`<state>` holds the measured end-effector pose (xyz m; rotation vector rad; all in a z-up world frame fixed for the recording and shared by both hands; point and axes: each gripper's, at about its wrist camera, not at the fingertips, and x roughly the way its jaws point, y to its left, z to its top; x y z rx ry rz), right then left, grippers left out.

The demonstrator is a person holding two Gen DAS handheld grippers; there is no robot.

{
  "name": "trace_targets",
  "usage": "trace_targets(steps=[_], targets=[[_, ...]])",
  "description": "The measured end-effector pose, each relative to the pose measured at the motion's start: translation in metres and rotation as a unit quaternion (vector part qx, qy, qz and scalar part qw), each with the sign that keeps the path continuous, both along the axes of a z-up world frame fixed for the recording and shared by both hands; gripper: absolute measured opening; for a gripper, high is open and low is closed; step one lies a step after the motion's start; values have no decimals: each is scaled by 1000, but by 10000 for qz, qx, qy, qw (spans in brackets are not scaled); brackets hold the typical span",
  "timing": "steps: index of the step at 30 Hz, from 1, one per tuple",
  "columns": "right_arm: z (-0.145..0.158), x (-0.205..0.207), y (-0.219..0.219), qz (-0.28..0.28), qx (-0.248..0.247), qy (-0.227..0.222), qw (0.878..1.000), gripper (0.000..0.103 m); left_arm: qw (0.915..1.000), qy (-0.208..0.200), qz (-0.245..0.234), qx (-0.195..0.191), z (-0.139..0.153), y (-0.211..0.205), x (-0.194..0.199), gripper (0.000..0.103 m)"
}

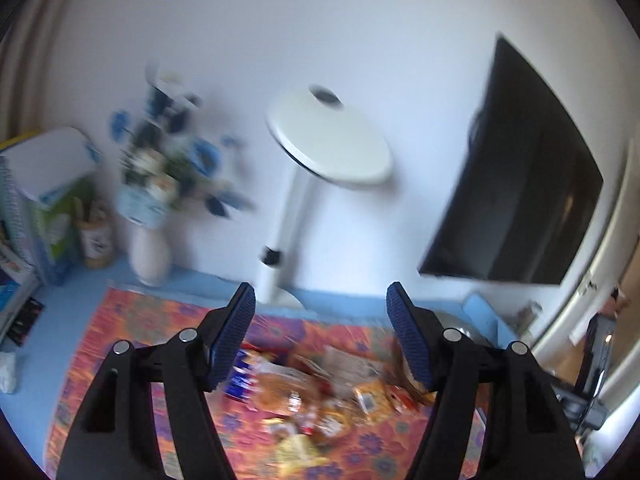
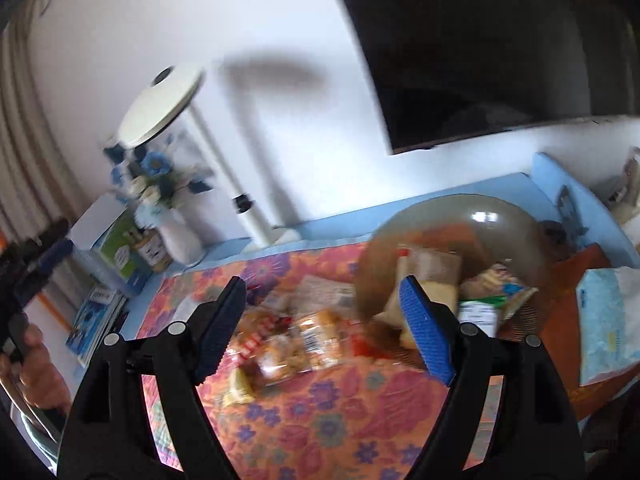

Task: Organize snacks
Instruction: 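Lift both snacks, lower them into the glass bowl and release, then grasp clear barcoded bread bag with left tool while right tool grasps yellow snack pack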

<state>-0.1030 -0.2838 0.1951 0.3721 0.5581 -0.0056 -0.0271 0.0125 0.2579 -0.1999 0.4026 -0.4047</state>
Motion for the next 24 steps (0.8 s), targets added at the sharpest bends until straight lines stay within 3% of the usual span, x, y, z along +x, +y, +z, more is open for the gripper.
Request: trace_targets(steps=[3,6,9,13,16,18,21,24], targets=[[-6,8,40,394,-59,13,9992,84,9985,-207,513,-50,7,51,-11,68],[-25,18,64,489,-155,103,9986,88,9956,-153,924,82,-7,84,-7,68],[-68,30,82,456,-272,277,9982,89,9922,279,1205,145,-40,111,12,68],[-120,40,96,470,-411,369,9974,91,9852,825,1463,337,-111,123,56,68],[-155,50,99,488,-333,684,9959,91,9785,1414,1485,241,-167,127,83,68],[-170,58,96,424,-285,971,9940,91,9706,1828,1529,328,-200,127,100,68],[-170,58,92,392,-269,905,9948,97,9602,2263,1580,439,-239,123,115,68],[-172,59,94,415,-284,941,9943,99,9588,2425,1389,513,-251,112,115,68]])
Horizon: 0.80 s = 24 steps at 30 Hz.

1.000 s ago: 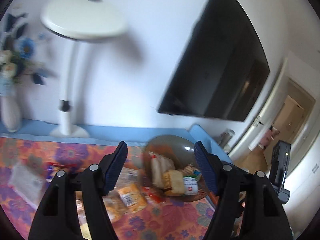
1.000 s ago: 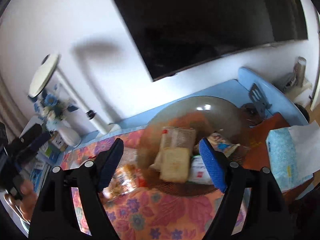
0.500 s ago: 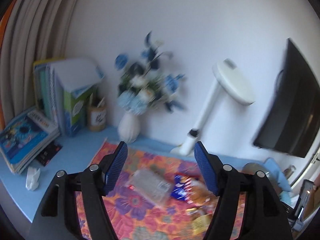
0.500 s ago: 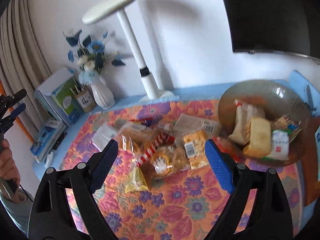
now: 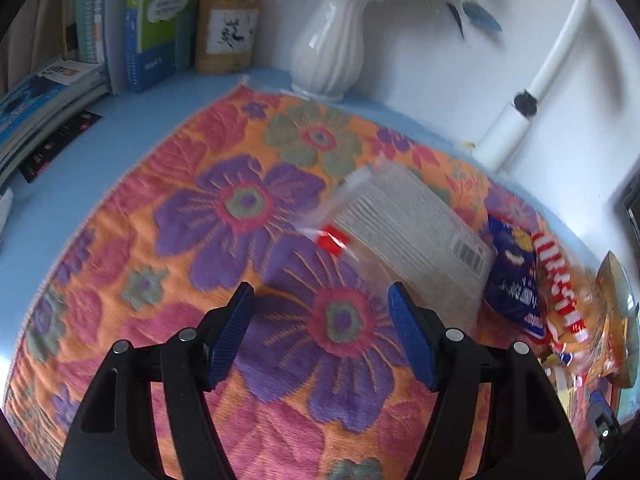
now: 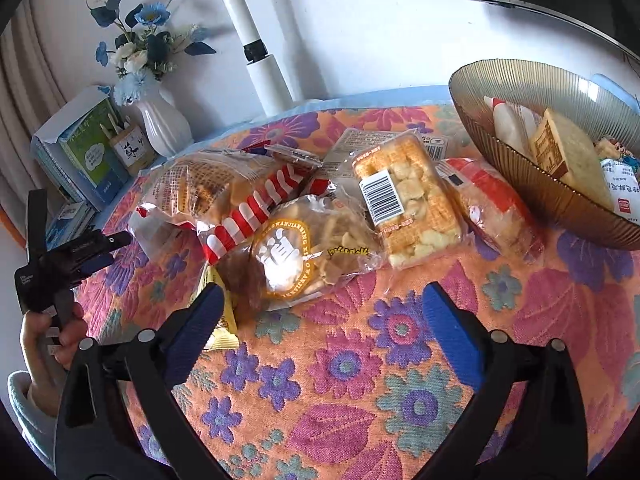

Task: Organize snacks
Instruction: 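Grasp clear barcoded bread bag with left tool while right tool grasps yellow snack pack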

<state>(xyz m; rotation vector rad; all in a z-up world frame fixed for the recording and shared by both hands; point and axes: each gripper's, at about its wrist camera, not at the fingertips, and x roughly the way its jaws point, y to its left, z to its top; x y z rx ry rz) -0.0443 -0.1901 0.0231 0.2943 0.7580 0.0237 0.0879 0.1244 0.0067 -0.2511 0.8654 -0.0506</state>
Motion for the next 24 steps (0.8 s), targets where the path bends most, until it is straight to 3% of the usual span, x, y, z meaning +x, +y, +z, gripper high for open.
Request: trace_targets(steps=[2,4,7,10,13,18,21,24], targets=[[1,1,5,30,-95,-10,9999,99,9990,-107,-391,176,6,-21,-4,71],[2,0,11,80,-251,-51,9996,100,9964,-174,-723,409,10,-43,-8,83],[3,-1,17,163,-383,-62,9991,100,9896,-207,-1164,814,8,-76,-10,83],[0,1,18,194,-384,26,9991,100,9845,114,-1218,1258,-8,-94,2,83],[-2,3,16,225,-311,104,9992,100,9878,164,-1101,1092,-4,-83,3,82],[-1,4,14,262,-213,113,9994,100,9953,413,-57,871,-6,-3,-4,80],[0,4,13,365,-150,68,9992,100,9950,501,390,765,1,38,-11,75],[-1,4,15,427,-136,73,9990,100,9985,277,362,319,19,50,-13,77]])
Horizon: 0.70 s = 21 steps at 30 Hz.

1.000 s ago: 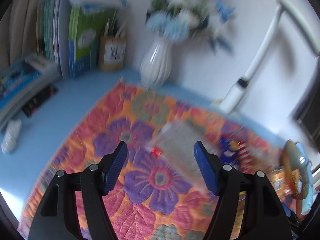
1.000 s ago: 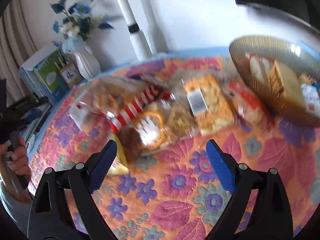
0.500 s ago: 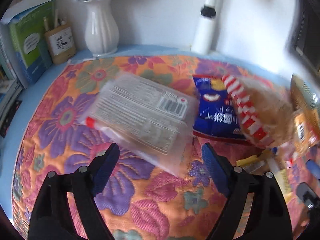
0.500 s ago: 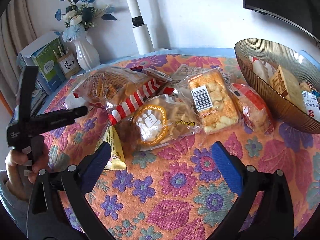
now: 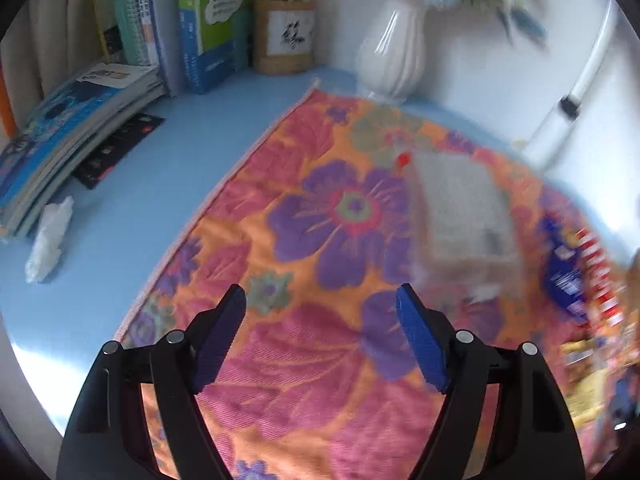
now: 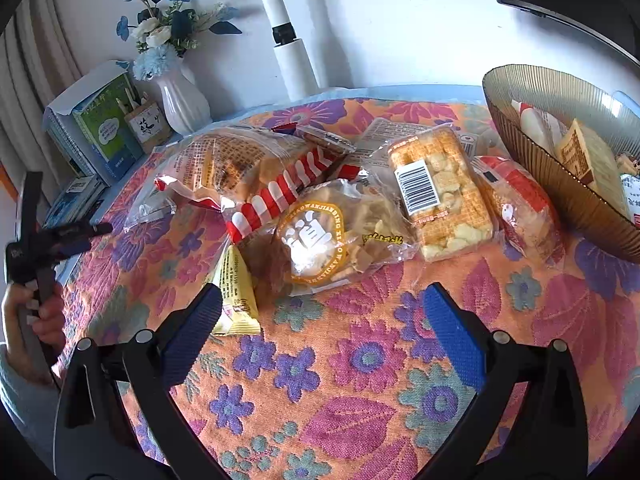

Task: Organize snacks
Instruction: 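Grasp clear barcoded bread bag with left tool while right tool grasps yellow snack pack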

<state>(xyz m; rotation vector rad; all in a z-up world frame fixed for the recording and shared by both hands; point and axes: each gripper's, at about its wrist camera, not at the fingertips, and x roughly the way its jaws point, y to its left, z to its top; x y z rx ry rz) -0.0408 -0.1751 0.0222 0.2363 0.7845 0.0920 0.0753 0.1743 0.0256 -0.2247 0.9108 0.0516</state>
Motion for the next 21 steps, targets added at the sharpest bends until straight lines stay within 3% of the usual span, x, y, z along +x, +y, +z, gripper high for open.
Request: trace_targets(steps=[2,4,5,9,13,14,15,17,21], targets=[[0,0,2,28,-48,8,10000,100,9979,-80,-368,-520,9,-9,8,79],[1,-1,6,51,-122,-19,9999,100,9886,-103,-1026,-1093,13,-30,25,93],[1,-2,7,62,-174,-27,9998,100,9869,-56,-1146,-1131,11,-41,35,93],[2,-5,17,127,-466,-59,9988,100,9958,41,-835,-378,0,-75,68,95],[4,-7,32,329,-819,-165,9960,100,9961,7,-779,412,-13,-96,80,95],[3,-7,35,379,-890,-170,9952,100,9957,6,-760,535,-16,-97,80,92],[3,-7,38,414,-956,-170,9944,100,9944,7,-748,745,-19,-98,78,79],[2,-7,40,424,-1018,-167,9938,100,9931,-52,-872,783,-15,-101,77,74],[4,-7,36,414,-943,-216,9944,100,9936,-159,-1020,466,-1,-88,43,71]])
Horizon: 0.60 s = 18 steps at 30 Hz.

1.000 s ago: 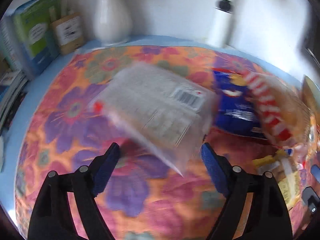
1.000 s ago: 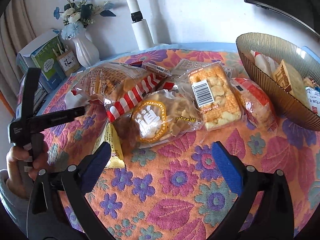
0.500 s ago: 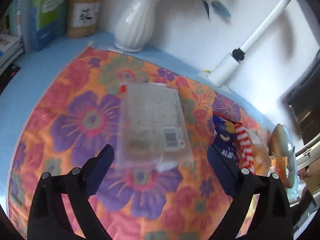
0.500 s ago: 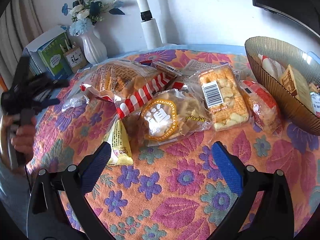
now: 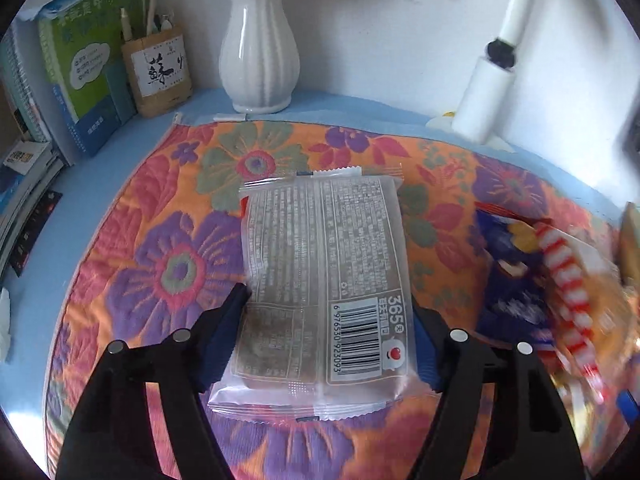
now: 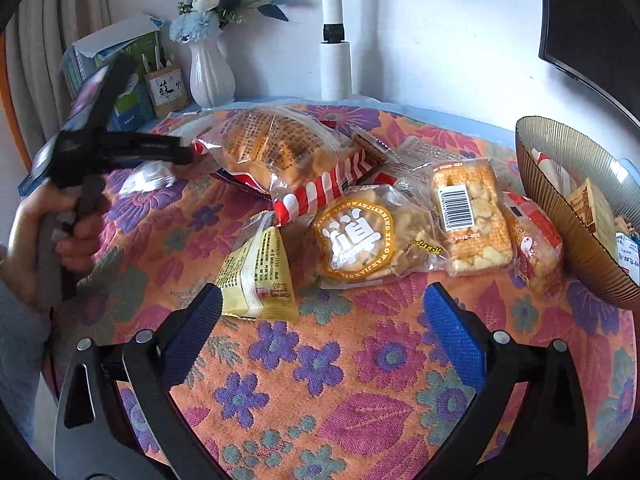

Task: Organize snacks
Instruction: 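Grasp clear barcoded bread bag with left tool while right tool grasps yellow snack pack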

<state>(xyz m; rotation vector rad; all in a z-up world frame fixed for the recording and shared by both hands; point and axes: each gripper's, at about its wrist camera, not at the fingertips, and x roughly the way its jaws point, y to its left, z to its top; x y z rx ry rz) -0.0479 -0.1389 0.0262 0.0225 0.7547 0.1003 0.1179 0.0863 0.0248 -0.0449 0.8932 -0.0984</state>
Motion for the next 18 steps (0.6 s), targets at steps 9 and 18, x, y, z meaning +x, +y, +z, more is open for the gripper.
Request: trace_targets(steps=[9,18], targets=[[3,2,33,245,-375,-53,9990,98,9982,-324,-416,-299,-1,2,-94,71],[-12,48,57,17,-354,614,9975,66,9962,-740,-245,-390,-9,4,-107,71]])
